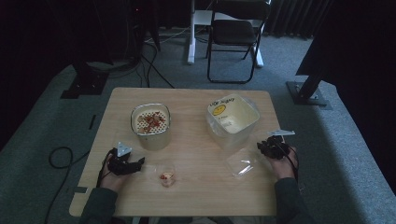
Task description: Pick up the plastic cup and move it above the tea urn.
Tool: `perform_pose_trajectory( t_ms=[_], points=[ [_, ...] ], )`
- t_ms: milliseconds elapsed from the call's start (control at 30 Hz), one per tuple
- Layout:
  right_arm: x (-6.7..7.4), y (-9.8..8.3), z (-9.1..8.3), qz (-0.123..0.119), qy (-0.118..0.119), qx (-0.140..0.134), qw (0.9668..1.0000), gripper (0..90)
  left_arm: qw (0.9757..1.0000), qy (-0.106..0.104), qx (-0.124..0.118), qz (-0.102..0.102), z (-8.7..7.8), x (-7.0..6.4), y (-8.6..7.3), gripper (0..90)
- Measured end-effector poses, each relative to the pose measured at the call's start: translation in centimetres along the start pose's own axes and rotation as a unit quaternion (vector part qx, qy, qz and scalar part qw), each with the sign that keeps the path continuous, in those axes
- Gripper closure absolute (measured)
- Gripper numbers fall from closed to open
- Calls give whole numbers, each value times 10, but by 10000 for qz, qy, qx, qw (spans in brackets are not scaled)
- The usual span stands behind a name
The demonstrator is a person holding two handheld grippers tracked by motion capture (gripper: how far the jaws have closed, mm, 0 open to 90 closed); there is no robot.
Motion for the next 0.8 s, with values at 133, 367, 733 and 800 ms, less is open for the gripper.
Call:
perform_pose_trajectory(
  t_ms=[133, 367, 733, 800],
  points=[
    [-1, 0, -9, -54, 96, -140, 9998, 816, 10000, 3, -1, 0, 0, 0, 0, 289],
    [-18, 3, -38, 65, 96, -467, 9988, 862, 10000, 2, -1, -1, 0, 0, 0, 289],
    [-52, 20, -93, 248, -472, -892, 9946, 870, 10000, 6, -7, -4, 1, 0, 0, 289],
    [-55, 22, -95, 269, -504, -912, 9942, 870, 10000, 5, -6, -4, 1, 0, 0, 289]
  ],
)
Point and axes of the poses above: each handheld gripper's, and its own axes: z roughly forward along the jaws, y roughly out of its top, x roughly to its left, the point moved 2 cm from there along z, roughly forward along the jaws, and after that the axes turned 6 degrees about y, right-handed, at the moved point
